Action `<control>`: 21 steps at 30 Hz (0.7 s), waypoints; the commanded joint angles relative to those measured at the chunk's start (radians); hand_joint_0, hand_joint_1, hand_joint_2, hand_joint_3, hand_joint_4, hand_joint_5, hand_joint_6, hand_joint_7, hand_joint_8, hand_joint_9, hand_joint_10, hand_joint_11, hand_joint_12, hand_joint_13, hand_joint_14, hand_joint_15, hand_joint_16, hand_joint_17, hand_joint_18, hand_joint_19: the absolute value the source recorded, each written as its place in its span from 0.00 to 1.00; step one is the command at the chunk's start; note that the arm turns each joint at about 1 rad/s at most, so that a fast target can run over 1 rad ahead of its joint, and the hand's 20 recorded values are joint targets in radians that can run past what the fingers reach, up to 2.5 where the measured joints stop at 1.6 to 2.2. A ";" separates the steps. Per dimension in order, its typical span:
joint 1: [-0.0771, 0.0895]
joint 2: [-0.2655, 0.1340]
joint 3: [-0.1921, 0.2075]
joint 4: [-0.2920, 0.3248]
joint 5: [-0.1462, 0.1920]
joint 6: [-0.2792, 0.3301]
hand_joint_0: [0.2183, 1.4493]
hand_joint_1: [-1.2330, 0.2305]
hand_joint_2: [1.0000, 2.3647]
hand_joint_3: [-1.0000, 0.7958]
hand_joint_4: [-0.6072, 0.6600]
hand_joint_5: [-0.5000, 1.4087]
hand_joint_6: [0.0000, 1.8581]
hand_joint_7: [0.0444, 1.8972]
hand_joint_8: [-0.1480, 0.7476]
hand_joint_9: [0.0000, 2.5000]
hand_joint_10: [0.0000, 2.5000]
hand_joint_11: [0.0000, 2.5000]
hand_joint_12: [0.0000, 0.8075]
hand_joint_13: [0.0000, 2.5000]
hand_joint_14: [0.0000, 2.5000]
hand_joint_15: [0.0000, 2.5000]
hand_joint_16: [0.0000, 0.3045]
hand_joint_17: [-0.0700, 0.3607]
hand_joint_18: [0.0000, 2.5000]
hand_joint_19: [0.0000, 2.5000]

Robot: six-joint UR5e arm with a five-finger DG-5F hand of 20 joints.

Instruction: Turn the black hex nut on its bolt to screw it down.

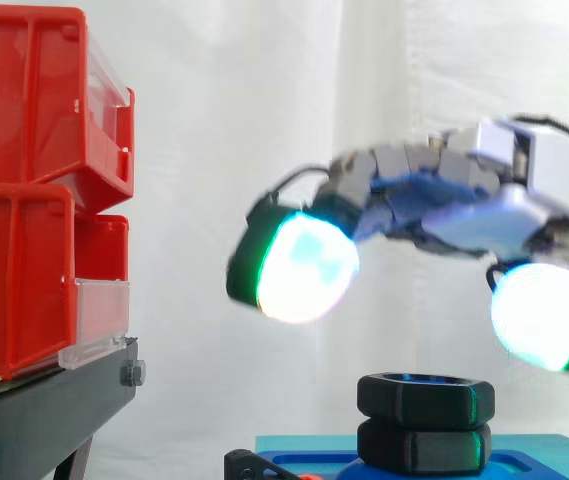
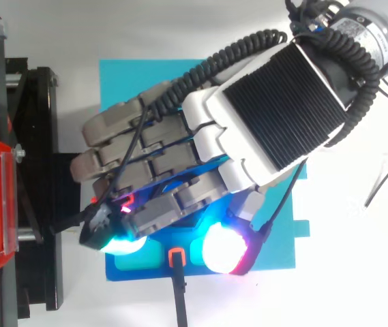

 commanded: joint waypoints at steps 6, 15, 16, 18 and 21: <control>-0.013 0.005 0.182 -0.459 -0.036 -0.160 0.16 0.51 0.00 0.28 0.66 0.15 0.27 0.44 0.51 0.18 0.00 0.14 0.48 0.16 0.00 0.05 0.19 0.46 0.12 0.07; -0.028 0.208 0.015 -0.661 0.033 -0.352 0.18 0.51 0.00 0.28 0.64 0.16 0.27 0.41 0.50 0.17 0.00 0.12 0.47 0.15 0.00 0.05 0.18 0.45 0.11 0.07; -0.025 0.228 -0.008 -0.655 0.044 -0.350 0.18 0.51 0.00 0.28 0.64 0.16 0.27 0.40 0.50 0.17 0.00 0.11 0.47 0.15 0.00 0.04 0.18 0.45 0.11 0.07; -0.022 0.272 -0.062 -0.637 0.071 -0.346 0.18 0.51 0.00 0.28 0.63 0.16 0.27 0.38 0.49 0.16 0.00 0.09 0.46 0.14 0.00 0.04 0.18 0.44 0.10 0.06; -0.015 0.389 -0.223 -0.551 0.140 -0.312 0.18 0.51 0.00 0.28 0.62 0.16 0.27 0.35 0.48 0.16 0.00 0.07 0.45 0.13 0.00 0.03 0.18 0.44 0.09 0.06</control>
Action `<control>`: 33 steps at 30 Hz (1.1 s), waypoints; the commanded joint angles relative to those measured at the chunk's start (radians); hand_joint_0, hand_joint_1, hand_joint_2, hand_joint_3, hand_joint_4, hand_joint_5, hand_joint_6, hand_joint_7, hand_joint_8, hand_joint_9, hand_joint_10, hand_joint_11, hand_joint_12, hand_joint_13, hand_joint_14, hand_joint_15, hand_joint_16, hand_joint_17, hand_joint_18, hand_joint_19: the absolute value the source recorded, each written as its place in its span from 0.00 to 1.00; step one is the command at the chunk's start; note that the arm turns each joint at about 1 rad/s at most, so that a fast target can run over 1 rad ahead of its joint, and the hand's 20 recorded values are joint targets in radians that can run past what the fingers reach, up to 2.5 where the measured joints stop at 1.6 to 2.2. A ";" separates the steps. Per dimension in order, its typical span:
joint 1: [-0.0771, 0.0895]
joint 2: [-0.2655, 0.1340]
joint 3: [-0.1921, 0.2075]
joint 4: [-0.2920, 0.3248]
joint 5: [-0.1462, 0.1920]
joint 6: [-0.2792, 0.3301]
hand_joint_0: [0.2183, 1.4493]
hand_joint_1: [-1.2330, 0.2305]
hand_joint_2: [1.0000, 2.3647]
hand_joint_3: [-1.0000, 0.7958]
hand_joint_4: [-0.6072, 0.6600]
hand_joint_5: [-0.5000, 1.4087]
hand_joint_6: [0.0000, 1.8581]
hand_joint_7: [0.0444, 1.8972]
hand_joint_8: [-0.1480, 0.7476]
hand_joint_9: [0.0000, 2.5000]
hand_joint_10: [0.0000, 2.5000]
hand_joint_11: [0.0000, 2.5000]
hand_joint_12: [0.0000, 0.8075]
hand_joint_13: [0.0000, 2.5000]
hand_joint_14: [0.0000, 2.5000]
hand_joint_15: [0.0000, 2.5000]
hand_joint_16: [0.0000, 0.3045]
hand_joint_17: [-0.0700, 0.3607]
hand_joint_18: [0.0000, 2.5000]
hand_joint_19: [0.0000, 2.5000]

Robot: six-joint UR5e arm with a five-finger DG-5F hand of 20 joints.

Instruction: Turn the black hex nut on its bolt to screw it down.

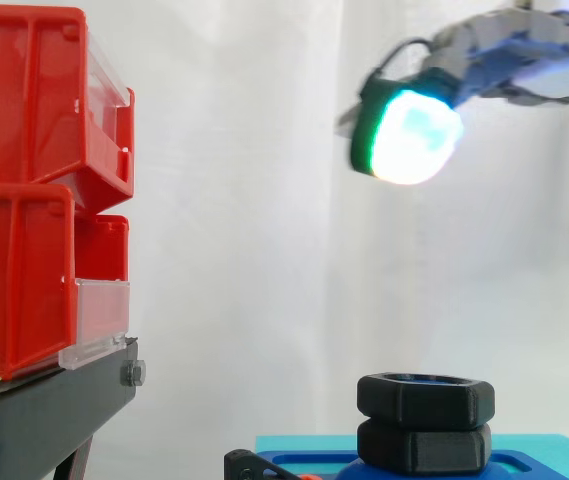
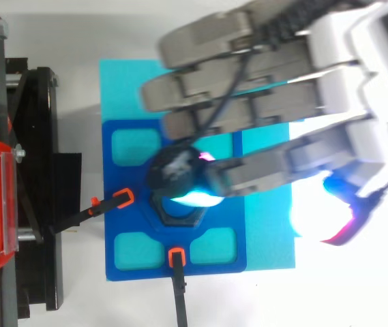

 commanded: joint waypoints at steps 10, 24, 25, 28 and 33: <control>0.033 0.340 -0.464 0.021 0.184 0.242 0.19 0.50 0.00 0.28 0.61 0.16 0.27 0.33 0.47 0.14 0.00 0.05 0.45 0.11 0.00 0.02 0.17 0.43 0.06 0.05; 0.071 0.438 -0.718 0.168 0.364 0.794 0.20 0.50 0.00 0.28 0.61 0.16 0.27 0.32 0.47 0.14 0.00 0.04 0.45 0.10 0.00 0.02 0.17 0.43 0.06 0.05; 0.074 0.438 -0.720 0.168 0.387 0.883 0.20 0.50 0.00 0.28 0.61 0.16 0.27 0.32 0.47 0.13 0.00 0.03 0.45 0.10 0.00 0.02 0.17 0.43 0.06 0.05; 0.079 0.438 -0.720 0.167 0.414 1.001 0.20 0.50 0.00 0.28 0.60 0.15 0.27 0.30 0.46 0.12 0.00 0.02 0.45 0.09 0.00 0.01 0.17 0.43 0.04 0.05; 0.085 0.438 -0.720 0.152 0.487 1.254 0.19 0.50 0.00 0.28 0.59 0.15 0.27 0.30 0.45 0.10 0.00 0.00 0.45 0.08 0.00 0.01 0.17 0.43 0.03 0.05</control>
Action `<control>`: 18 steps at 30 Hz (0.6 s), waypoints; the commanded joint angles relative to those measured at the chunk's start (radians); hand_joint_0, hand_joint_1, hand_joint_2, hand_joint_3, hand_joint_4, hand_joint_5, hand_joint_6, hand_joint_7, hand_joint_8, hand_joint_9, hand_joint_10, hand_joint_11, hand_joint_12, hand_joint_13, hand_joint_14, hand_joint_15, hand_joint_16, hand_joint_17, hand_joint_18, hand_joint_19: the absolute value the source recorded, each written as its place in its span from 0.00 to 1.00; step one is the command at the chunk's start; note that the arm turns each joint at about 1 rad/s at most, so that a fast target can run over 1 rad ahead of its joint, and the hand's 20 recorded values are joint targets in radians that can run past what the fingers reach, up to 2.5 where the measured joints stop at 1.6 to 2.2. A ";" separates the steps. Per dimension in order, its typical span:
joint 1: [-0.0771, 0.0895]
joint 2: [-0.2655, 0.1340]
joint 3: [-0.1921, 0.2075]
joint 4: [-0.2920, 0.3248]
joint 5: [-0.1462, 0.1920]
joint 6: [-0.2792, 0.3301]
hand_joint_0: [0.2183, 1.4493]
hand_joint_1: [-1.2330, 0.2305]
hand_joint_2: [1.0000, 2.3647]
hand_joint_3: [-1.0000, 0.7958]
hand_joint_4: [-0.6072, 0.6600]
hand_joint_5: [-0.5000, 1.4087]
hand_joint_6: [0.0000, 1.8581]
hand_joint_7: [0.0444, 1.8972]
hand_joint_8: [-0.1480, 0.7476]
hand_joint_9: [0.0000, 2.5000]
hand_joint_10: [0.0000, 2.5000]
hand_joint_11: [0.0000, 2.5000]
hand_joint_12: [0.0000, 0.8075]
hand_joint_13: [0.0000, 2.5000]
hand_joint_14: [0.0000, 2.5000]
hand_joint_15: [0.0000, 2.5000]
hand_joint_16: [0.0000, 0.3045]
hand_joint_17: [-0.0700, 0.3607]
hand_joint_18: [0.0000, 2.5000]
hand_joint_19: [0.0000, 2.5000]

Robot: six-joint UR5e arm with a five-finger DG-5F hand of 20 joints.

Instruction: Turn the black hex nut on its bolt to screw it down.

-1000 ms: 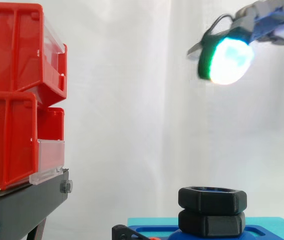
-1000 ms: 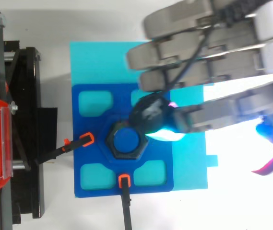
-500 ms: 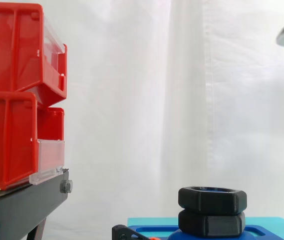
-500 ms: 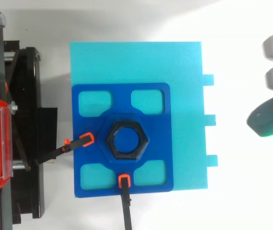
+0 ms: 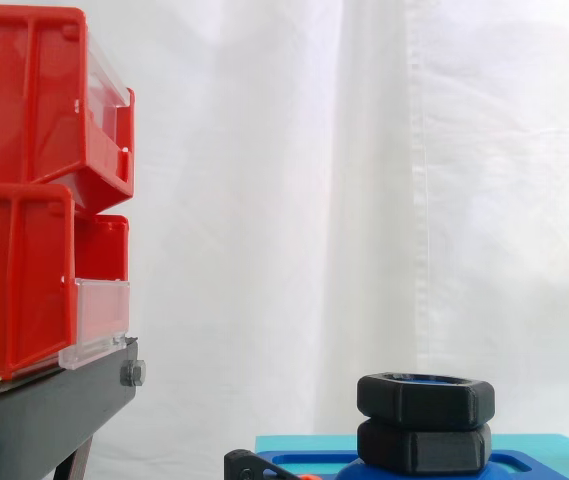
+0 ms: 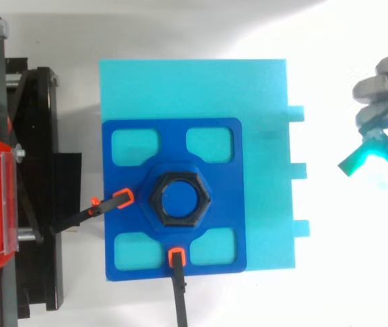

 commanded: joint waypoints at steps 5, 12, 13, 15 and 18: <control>0.014 0.000 -0.001 -0.028 0.058 0.558 0.19 0.50 0.00 0.28 0.59 0.15 0.27 0.30 0.45 0.10 0.00 0.00 0.45 0.07 0.00 0.01 0.17 0.43 0.02 0.05; 0.017 0.000 -0.001 -0.025 0.055 0.557 0.19 0.50 0.00 0.28 0.59 0.15 0.27 0.29 0.45 0.09 0.00 0.00 0.45 0.07 0.00 0.01 0.17 0.43 0.02 0.05; 0.017 0.000 -0.001 -0.025 0.055 0.557 0.19 0.50 0.00 0.28 0.59 0.15 0.27 0.29 0.45 0.09 0.00 0.00 0.45 0.07 0.00 0.01 0.17 0.43 0.02 0.05; 0.017 0.000 -0.001 -0.025 0.060 0.555 0.19 0.50 0.00 0.28 0.59 0.14 0.27 0.29 0.45 0.09 0.00 0.00 0.45 0.07 0.00 0.00 0.17 0.43 0.01 0.05; 0.017 0.000 -0.001 -0.025 0.060 0.555 0.19 0.50 0.00 0.28 0.59 0.14 0.27 0.29 0.45 0.09 0.00 0.00 0.45 0.06 0.00 0.00 0.17 0.43 0.01 0.05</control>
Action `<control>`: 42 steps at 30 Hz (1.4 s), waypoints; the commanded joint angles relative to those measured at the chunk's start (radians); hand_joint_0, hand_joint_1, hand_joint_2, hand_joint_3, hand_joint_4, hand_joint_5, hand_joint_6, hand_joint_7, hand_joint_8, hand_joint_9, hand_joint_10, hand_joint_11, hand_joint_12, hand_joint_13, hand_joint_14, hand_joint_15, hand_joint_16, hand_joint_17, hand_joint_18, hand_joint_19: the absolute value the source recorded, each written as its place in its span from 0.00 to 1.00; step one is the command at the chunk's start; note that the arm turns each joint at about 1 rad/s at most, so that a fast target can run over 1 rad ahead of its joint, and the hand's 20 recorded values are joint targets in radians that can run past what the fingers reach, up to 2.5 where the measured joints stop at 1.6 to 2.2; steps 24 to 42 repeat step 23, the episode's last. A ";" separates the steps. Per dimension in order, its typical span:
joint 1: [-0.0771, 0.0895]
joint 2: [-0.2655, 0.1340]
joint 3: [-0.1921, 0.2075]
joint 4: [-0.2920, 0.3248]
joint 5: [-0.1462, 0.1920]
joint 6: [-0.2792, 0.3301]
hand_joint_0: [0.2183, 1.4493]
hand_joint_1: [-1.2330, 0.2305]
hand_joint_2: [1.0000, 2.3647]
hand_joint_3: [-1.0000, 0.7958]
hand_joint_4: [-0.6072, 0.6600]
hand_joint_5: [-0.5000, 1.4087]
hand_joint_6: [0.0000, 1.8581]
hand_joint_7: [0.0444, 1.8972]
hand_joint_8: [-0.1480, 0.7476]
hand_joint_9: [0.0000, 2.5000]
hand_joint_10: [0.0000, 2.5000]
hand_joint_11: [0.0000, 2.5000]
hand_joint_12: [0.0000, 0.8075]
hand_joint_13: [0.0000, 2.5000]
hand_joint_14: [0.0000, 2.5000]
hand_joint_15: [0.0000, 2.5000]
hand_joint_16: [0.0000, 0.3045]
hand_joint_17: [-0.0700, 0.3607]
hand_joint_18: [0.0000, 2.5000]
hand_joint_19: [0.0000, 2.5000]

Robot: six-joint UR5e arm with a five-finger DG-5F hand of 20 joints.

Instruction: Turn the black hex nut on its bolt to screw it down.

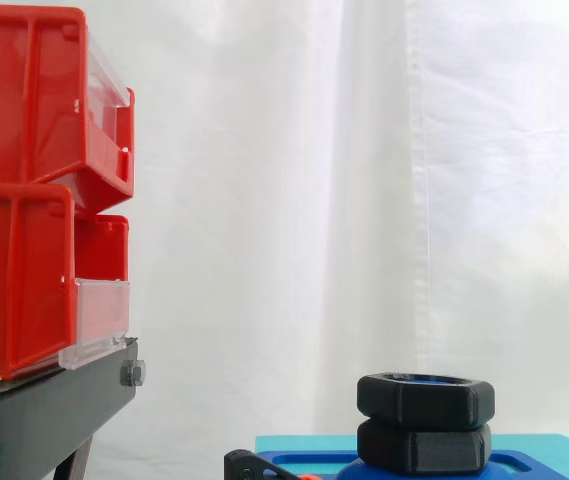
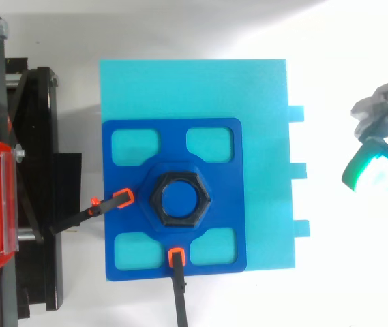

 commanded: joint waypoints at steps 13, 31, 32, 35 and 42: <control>0.000 0.000 0.000 0.002 0.001 0.072 0.18 0.55 0.00 0.28 0.59 0.14 0.27 0.30 0.45 0.06 0.00 0.00 0.47 0.03 0.00 0.00 0.18 0.45 0.00 0.05; 0.000 0.000 -0.001 0.002 0.001 0.072 0.17 0.56 0.00 0.28 0.58 0.14 0.27 0.30 0.44 0.05 0.00 0.00 0.47 0.02 0.00 0.00 0.18 0.45 0.00 0.05; 0.000 0.000 -0.001 0.002 0.001 0.072 0.17 0.56 0.00 0.28 0.58 0.14 0.27 0.30 0.44 0.05 0.00 0.00 0.47 0.02 0.00 0.00 0.18 0.45 0.00 0.05; 0.000 0.000 -0.001 0.002 0.001 0.072 0.17 0.56 0.00 0.28 0.58 0.14 0.27 0.30 0.44 0.05 0.00 0.00 0.47 0.02 0.00 0.00 0.18 0.45 0.00 0.05; 0.000 0.000 -0.001 0.002 0.001 0.072 0.17 0.56 0.00 0.28 0.58 0.14 0.27 0.30 0.44 0.05 0.00 0.00 0.47 0.02 0.00 0.00 0.18 0.45 0.00 0.05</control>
